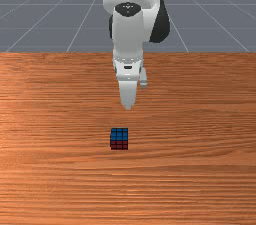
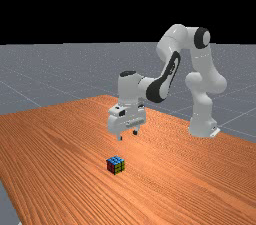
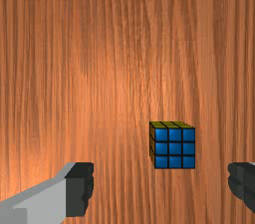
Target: Rotate the cube till the blue face upward
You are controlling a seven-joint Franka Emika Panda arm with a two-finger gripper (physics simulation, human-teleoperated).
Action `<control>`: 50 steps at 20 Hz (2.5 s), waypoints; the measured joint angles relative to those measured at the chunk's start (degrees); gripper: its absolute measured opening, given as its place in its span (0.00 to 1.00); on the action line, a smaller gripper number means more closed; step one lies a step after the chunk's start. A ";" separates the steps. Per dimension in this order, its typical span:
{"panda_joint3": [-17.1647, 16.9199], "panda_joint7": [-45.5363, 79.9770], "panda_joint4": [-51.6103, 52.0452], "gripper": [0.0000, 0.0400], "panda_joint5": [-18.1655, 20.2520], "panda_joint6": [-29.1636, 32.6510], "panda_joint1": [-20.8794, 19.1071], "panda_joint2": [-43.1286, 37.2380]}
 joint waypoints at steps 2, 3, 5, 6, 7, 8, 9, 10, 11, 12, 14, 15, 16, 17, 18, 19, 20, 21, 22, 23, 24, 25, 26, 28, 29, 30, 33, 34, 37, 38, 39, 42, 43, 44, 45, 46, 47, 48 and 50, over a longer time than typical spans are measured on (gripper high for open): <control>-0.32 1.65 0.31 1.00 0.15 -0.39 0.21 0.16; -0.41 2.03 0.39 1.00 0.19 -0.48 0.23 0.20; -1.05 1.72 2.04 1.00 0.50 -1.65 -0.36 1.02; -1.99 1.68 3.26 1.00 0.74 -2.49 -1.51 1.57; -2.93 2.51 4.05 1.00 0.88 -3.10 -2.42 1.92; -3.71 4.10 4.59 1.00 0.94 -3.58 -2.84 2.17; -4.32 6.18 5.01 1.00 0.95 -4.04 -2.83 2.35; -4.81 8.50 5.36 1.00 0.96 -4.47 -2.53 2.50; -5.23 10.89 5.67 1.00 0.96 -4.88 -2.09 2.65; -5.62 13.27 5.94 1.00 0.98 -5.27 -1.61 2.79; -6.37 17.84 6.57 1.00 1.08 -6.16 -0.70 3.07; -6.75 20.07 6.86 1.00 1.15 -6.58 -0.30 3.21; -7.13 22.26 7.14 1.00 1.23 -6.99 0.09 3.35; -7.52 24.41 7.42 1.00 1.34 -7.35 0.43 3.53; -7.90 26.54 7.67 1.00 1.45 -7.72 0.77 3.72; -8.29 28.69 7.94 1.00 1.58 -8.11 1.09 3.90; -8.66 30.83 8.21 1.00 1.71 -8.52 1.42 4.08; -9.03 32.98 8.53 1.00 1.87 -8.95 1.75 4.28; -9.39 35.11 8.84 1.00 2.03 -9.38 2.07 4.47; -9.75 37.24 9.15 1.00 2.21 -9.82 2.39 4.66; -10.10 39.36 9.45 1.00 2.39 -10.26 2.70 4.84; -10.46 41.47 9.73 1.00 2.59 -10.67 3.01 5.02; -10.81 43.56 10.00 1.00 2.80 -11.09 3.30 5.20; -11.49 47.73 10.58 1.00 3.24 -11.96 3.87 5.57; -11.83 49.81 10.88 1.00 3.48 -12.40 4.14 5.75; -12.17 51.87 11.18 1.00 3.73 -12.84 4.41 5.94; -13.16 58.04 12.03 1.00 4.54 -14.13 5.17 6.48; -13.48 60.08 12.29 1.00 4.83 -14.55 5.42 6.66; -14.42 66.18 13.20 1.00 5.76 -15.86 6.10 7.25; -14.71 68.22 13.52 1.00 6.10 -16.31 6.32 7.47; -15.01 70.24 13.84 1.00 6.45 -16.75 6.54 7.68; -15.80 75.82 14.77 1.00 7.50 -17.94 7.07 8.39; -15.92 76.77 14.93 1.00 7.69 -18.16 7.15 8.55; -16.00 77.34 15.03 1.00 7.81 -18.29 7.20 8.64; -15.99 77.65 15.29 1.00 7.99 -18.20 7.16 9.01; -15.94 77.85 15.63 1.00 8.17 -17.96 7.10 9.54; -15.87 78.12 16.27 1.00 8.43 -17.72 7.02 10.21; -15.80 78.73 17.64 1.00 8.75 -17.71 6.92 11.32; -15.43 79.70 19.95 1.00 9.50 -17.41 6.73 13.93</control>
